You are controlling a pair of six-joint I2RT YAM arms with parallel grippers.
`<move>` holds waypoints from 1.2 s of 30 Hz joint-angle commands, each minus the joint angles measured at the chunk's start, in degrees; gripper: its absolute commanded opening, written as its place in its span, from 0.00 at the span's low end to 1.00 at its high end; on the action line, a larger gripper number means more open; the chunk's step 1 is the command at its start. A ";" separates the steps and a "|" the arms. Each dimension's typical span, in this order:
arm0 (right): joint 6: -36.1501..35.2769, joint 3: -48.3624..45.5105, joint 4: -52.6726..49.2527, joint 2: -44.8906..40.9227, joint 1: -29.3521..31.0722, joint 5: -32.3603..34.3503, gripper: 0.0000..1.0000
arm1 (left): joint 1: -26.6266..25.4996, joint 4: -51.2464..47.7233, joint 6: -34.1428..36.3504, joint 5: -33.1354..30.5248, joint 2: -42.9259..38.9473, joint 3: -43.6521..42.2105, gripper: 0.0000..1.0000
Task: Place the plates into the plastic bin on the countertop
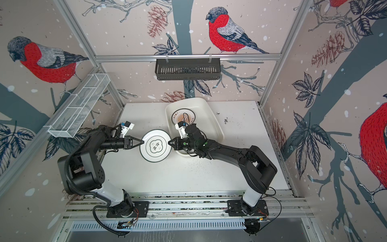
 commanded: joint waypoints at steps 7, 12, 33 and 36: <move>0.62 -0.99 4.06 -0.03 -0.31 -1.73 0.04 | -0.23 -0.68 -0.85 2.24 -2.33 -0.25 0.12; 1.04 -1.08 4.45 -0.44 -0.81 -1.86 0.04 | -0.28 2.74 -4.04 1.01 -4.56 -1.11 0.45; -3.11 -0.53 -8.02 -7.15 -14.42 0.88 0.04 | -0.25 15.70 -18.13 -9.54 -18.03 -0.16 0.65; -3.49 0.21 -8.55 -5.99 -17.07 1.48 0.04 | -0.31 17.40 -19.33 -9.79 -20.75 -0.90 0.65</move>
